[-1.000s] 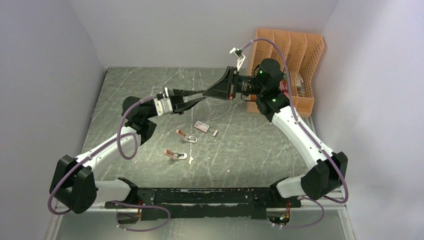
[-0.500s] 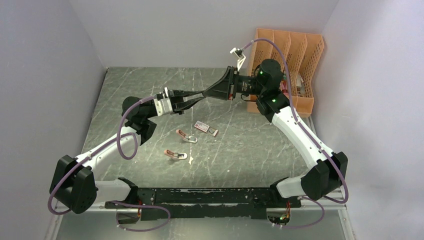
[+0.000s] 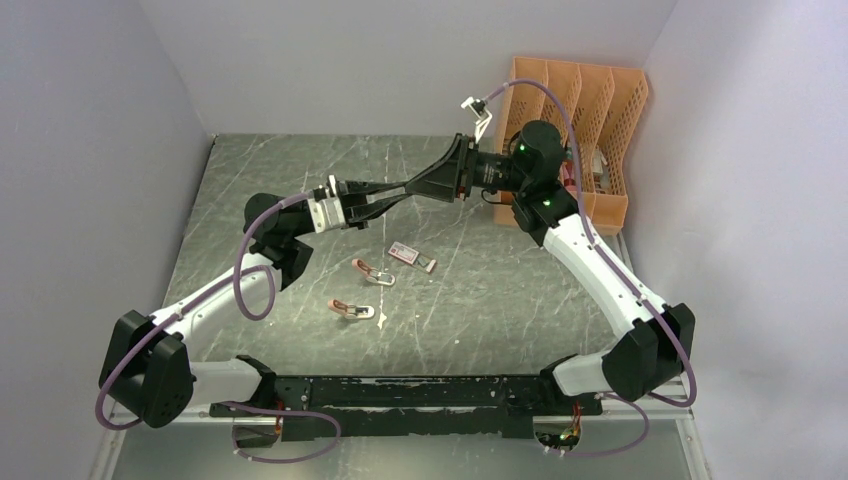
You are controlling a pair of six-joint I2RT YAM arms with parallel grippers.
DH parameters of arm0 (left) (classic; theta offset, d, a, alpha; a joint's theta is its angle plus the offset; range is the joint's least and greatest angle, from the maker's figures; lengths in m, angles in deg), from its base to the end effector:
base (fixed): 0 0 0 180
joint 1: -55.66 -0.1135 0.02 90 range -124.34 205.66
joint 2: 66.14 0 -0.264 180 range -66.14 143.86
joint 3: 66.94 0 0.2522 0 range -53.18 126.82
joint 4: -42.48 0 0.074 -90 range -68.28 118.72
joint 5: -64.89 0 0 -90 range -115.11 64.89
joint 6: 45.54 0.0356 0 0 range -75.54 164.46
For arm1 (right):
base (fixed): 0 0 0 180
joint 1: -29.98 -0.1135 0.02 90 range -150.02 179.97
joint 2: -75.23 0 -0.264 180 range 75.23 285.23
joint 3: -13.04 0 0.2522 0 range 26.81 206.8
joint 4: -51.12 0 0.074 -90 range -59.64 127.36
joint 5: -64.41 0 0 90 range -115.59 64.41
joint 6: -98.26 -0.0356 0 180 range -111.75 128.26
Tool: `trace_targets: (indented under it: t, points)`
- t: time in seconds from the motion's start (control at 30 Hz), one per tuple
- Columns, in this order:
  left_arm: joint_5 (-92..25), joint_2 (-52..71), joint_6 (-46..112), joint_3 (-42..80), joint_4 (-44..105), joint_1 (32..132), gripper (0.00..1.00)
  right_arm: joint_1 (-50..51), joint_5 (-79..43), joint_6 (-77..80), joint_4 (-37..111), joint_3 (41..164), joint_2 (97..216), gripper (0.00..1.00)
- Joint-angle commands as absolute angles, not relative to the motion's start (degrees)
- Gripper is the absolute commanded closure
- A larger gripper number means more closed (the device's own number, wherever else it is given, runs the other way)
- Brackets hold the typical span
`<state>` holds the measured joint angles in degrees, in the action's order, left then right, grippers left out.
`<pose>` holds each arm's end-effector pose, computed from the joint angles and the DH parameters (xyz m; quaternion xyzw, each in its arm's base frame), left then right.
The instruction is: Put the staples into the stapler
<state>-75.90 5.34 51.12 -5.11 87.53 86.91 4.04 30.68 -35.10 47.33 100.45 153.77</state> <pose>0.2109 -0.1602 0.3775 0.4950 0.2681 -0.3631 0.7425 0.2659 0.1623 0.4194 -0.2537 0.6411 0.6318 0.3542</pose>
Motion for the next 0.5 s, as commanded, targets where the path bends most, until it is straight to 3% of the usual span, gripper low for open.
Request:
trace_targets:
  t: [0.0,0.07,0.1,0.13,0.47]
  points:
    - [-77.6,4.5,51.8,-4.7,88.3,87.4,0.93,4.2,29.9,-36.6,50.8,99.6,151.6,0.45]
    - [-77.6,4.3,52.0,-4.8,88.0,87.3,0.93,4.2,28.6,-36.3,50.8,99.3,151.1,0.40]
    - [-77.6,4.2,52.2,-4.9,87.7,87.4,0.93,4.2,27.5,-35.8,50.6,99.2,150.8,0.12]
    - [-77.6,4.0,52.4,-4.9,87.2,87.4,0.93,4.2,26.5,-35.5,50.5,99.1,150.4,0.02]
    - [-79.0,2.5,57.5,-4.8,77.3,87.5,0.93,4.3,8.8,-24.7,39.9,98.5,144.5,0.00]
